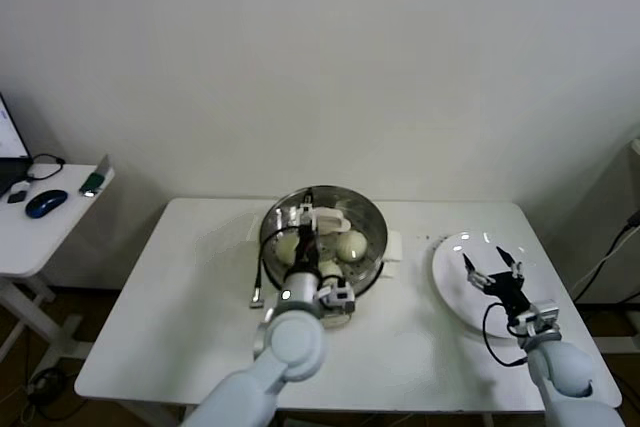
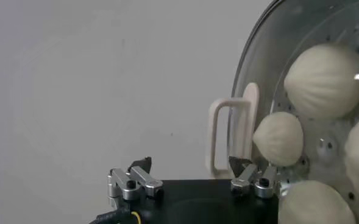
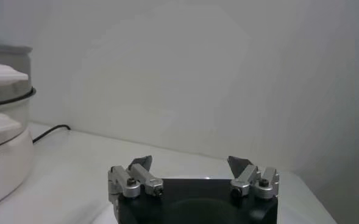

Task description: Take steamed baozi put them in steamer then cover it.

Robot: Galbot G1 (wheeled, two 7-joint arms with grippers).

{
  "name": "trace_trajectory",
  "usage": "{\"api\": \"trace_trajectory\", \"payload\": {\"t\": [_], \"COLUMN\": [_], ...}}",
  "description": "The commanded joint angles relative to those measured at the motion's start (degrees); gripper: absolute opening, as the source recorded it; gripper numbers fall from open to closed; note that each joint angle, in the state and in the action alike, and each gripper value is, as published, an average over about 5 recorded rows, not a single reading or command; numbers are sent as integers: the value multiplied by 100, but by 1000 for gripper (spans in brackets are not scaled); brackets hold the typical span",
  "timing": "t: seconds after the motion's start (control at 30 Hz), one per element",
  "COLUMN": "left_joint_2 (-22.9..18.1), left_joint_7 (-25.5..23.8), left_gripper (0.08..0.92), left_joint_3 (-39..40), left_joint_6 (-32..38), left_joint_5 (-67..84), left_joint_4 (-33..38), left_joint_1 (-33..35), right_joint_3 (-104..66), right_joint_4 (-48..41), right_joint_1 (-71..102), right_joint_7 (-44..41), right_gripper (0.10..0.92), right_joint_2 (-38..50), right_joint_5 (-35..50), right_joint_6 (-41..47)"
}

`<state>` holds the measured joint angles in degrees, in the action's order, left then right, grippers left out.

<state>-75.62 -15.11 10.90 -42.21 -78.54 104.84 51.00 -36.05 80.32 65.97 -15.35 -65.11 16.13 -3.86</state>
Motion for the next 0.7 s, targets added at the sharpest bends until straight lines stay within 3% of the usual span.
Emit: {"api": "trace_trajectory", "payload": {"t": [0.03, 0.23, 0.4, 0.7], "left_joint_2": [337, 703, 936, 347], "left_joint_7": [-131, 167, 941, 1699], "left_gripper": [813, 822, 823, 823], "left_joint_3": [-249, -1033, -2213, -4448], "left_joint_6": [-249, 408, 1590, 3649], "left_joint_5": [290, 989, 2662, 6041], "left_joint_4": [1188, 1901, 2200, 2086], "left_joint_1": [674, 1432, 2076, 3378], "right_joint_3": [5, 28, 38, 29], "right_joint_4": [102, 132, 170, 391], "right_joint_1": [-20, -24, 4, 201], "right_joint_7": [56, 34, -5, -75], "right_gripper": [823, 823, 823, 823], "right_joint_2": [21, 57, 90, 56], "right_joint_5": [115, 107, 106, 4], "right_joint_6": [287, 276, 226, 145]}}
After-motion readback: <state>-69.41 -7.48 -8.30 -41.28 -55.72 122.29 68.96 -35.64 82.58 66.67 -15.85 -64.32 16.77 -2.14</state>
